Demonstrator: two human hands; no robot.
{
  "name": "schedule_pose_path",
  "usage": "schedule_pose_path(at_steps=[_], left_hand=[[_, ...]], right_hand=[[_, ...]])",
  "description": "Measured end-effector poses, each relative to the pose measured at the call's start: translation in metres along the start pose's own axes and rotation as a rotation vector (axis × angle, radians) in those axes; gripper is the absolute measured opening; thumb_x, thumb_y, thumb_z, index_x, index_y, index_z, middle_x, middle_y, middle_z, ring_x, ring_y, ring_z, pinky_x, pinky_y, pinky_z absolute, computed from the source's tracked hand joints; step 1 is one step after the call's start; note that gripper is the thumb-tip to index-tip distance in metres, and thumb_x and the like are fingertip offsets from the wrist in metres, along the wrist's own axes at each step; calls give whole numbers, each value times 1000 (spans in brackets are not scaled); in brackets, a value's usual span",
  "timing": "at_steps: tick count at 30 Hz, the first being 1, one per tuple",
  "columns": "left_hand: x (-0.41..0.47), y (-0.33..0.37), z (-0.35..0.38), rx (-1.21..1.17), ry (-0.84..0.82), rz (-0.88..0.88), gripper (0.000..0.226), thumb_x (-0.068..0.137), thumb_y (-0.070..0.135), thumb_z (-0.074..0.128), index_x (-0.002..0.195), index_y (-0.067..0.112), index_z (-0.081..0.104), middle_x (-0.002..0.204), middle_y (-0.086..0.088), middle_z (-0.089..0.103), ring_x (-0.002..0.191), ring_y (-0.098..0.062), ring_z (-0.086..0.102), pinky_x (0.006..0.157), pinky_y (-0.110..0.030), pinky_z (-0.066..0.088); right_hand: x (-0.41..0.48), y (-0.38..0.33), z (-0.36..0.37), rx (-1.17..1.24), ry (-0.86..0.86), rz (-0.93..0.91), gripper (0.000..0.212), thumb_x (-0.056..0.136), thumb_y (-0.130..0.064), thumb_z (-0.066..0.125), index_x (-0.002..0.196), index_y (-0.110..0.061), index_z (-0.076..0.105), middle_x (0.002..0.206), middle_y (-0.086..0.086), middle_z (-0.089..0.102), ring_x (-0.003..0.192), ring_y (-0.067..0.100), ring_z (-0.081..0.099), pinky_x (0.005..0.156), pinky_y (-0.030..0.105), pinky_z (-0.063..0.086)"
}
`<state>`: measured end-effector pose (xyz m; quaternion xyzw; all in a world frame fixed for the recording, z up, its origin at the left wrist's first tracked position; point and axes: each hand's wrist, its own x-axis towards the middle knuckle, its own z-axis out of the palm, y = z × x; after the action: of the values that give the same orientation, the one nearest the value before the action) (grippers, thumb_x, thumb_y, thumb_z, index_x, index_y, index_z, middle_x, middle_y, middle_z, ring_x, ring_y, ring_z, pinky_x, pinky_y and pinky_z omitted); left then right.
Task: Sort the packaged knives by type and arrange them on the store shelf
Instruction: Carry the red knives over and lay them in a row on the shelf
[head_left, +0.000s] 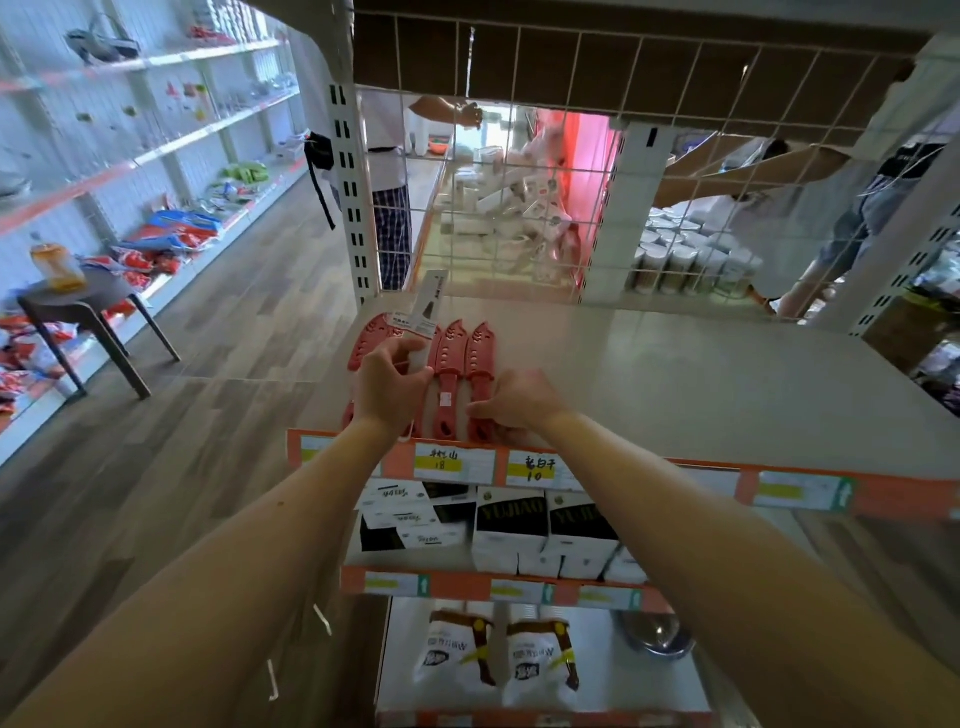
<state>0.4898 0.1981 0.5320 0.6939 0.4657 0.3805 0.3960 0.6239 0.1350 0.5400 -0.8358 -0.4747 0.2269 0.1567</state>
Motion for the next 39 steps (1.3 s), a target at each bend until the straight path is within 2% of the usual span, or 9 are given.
schedule_pose_path(at_steps=[5, 8, 10, 13, 16, 18, 25, 34, 39], left_hand=[[-6, 5, 10, -1, -30, -14, 35, 83, 1, 64, 117, 4, 60, 117, -13, 64, 102, -21, 61, 88, -26, 50], [-14, 13, 24, -15, -50, -47, 36, 83, 3, 65, 118, 6, 61, 116, -10, 65, 105, -21, 61, 90, -25, 49], [-18, 19, 36, -30, -80, -55, 35, 82, 3, 65, 117, 7, 62, 114, -9, 66, 106, -22, 62, 91, -26, 49], [-25, 31, 59, -29, -151, -47, 36, 83, 2, 62, 118, 7, 62, 107, -8, 66, 100, -22, 62, 92, -29, 49], [-31, 41, 80, -4, -195, -27, 35, 85, 1, 59, 120, 4, 61, 112, -11, 65, 106, -26, 62, 93, -26, 47], [-33, 44, 92, 29, -217, -32, 36, 87, 1, 57, 123, 3, 59, 117, -12, 64, 108, -26, 61, 92, -25, 45], [-34, 44, 118, 146, -219, -45, 36, 87, 5, 55, 122, 3, 61, 121, -15, 65, 111, -28, 60, 87, -24, 44], [-23, 51, 116, 400, -315, 46, 41, 87, 9, 53, 128, 5, 54, 129, -22, 57, 114, -34, 57, 94, -31, 45], [-23, 52, 114, 592, -337, 141, 42, 87, 9, 52, 129, 10, 55, 132, -19, 54, 118, -33, 53, 97, -34, 43]], right_hand=[[-2, 7, -11, -50, -10, -2, 39, 87, -45, 61, 67, -12, 52, 62, 0, 56, 68, 15, 52, 50, 14, 30], [-4, 21, -23, -67, -19, 59, 42, 90, -43, 57, 62, -13, 50, 36, -7, 51, 49, 7, 50, 60, 17, 45], [-6, 33, -31, -48, -27, 113, 40, 92, -41, 55, 64, -12, 48, 52, -3, 55, 38, 2, 50, 71, 21, 53], [-17, 53, -47, 62, -23, 187, 31, 93, -36, 55, 85, -6, 55, 79, 5, 59, 25, 0, 48, 41, 10, 46], [-27, 71, -61, 184, 10, 238, 31, 92, -32, 58, 80, -5, 52, 82, 8, 57, 46, 9, 54, 36, 13, 45], [-30, 81, -68, 213, 27, 260, 34, 91, -33, 59, 72, -8, 48, 77, 7, 57, 51, 10, 54, 39, 14, 48], [-32, 102, -77, 242, 32, 295, 39, 88, -34, 63, 99, 4, 61, 79, 13, 63, 56, 16, 59, 80, 35, 59], [-25, 104, -75, 290, -4, 289, 43, 88, -33, 64, 104, 6, 61, 82, 14, 65, 71, 23, 66, 82, 35, 58], [-24, 106, -75, 281, -3, 279, 41, 89, -31, 63, 106, 7, 61, 68, 9, 60, 57, 16, 60, 81, 34, 58]])
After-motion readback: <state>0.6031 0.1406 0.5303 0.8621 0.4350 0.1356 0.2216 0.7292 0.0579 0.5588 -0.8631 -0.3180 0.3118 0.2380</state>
